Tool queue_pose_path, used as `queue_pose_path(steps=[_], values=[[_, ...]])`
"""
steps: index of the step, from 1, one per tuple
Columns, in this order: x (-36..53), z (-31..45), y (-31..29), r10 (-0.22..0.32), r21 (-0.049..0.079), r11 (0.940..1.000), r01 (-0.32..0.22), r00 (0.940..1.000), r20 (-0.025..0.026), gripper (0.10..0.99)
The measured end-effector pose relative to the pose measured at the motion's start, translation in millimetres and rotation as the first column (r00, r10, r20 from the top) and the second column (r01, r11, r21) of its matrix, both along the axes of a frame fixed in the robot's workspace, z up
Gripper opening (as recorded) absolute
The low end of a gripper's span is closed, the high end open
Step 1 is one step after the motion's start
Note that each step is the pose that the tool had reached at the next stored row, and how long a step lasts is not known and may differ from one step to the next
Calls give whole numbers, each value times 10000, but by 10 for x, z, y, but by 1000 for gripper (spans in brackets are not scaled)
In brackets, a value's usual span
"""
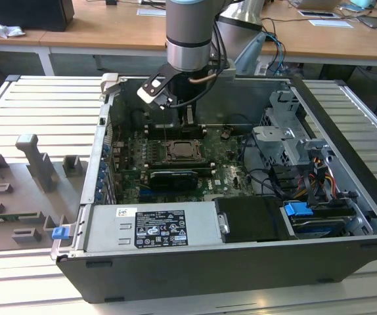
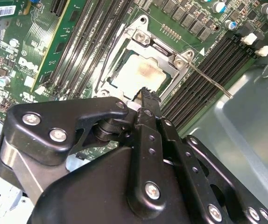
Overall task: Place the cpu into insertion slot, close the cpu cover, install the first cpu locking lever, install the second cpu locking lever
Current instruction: 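Install the first cpu locking lever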
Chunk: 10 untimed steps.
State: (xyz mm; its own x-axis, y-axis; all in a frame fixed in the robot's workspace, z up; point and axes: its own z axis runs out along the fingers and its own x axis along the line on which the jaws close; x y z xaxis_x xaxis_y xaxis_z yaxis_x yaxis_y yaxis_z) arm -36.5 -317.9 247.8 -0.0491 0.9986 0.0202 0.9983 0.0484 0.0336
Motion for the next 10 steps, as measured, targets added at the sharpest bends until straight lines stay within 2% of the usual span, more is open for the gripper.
queue_pose_path(steps=[6, 9, 10], values=[[0, 84, 0, 0, -20, 10000, 0, 10000, 0, 106], [0, 218, 0, 0, -51, 10000, 0, 10000, 0, 106], [0, 299, 0, 0, -84, 10000, 0, 10000, 0, 106]])
